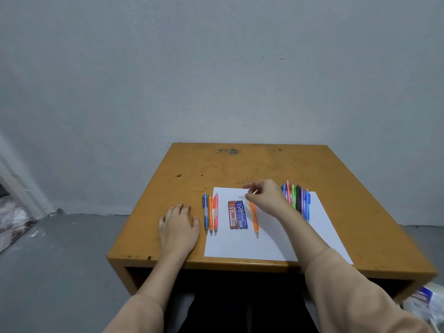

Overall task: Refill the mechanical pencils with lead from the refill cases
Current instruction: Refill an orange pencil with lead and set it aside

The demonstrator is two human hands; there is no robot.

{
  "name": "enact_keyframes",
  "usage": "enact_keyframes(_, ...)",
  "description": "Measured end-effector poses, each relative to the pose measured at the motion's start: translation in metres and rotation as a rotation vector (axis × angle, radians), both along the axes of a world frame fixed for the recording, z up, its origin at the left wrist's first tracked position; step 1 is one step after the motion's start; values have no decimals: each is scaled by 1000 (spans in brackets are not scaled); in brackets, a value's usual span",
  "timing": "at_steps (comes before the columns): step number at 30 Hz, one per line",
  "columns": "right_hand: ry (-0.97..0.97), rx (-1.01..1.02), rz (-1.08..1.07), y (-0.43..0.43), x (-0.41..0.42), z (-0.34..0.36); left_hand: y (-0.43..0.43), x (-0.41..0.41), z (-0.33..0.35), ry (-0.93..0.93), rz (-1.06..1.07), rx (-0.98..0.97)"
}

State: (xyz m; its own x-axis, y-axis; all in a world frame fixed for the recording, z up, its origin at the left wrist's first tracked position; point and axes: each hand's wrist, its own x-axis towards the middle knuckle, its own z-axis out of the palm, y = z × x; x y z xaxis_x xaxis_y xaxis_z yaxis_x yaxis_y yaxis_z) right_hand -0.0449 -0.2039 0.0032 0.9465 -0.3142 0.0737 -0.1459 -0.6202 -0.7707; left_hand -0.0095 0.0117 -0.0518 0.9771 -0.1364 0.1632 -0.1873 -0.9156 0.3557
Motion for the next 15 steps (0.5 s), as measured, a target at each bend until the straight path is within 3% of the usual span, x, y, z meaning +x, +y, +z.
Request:
enact_keyframes(8,335,-500,323,-1,10,6,-1,0,-1,-15,-1,11)
enact_keyframes(15,399,-621,389,-2,13,4,-1,1,0,-18,-1,14)
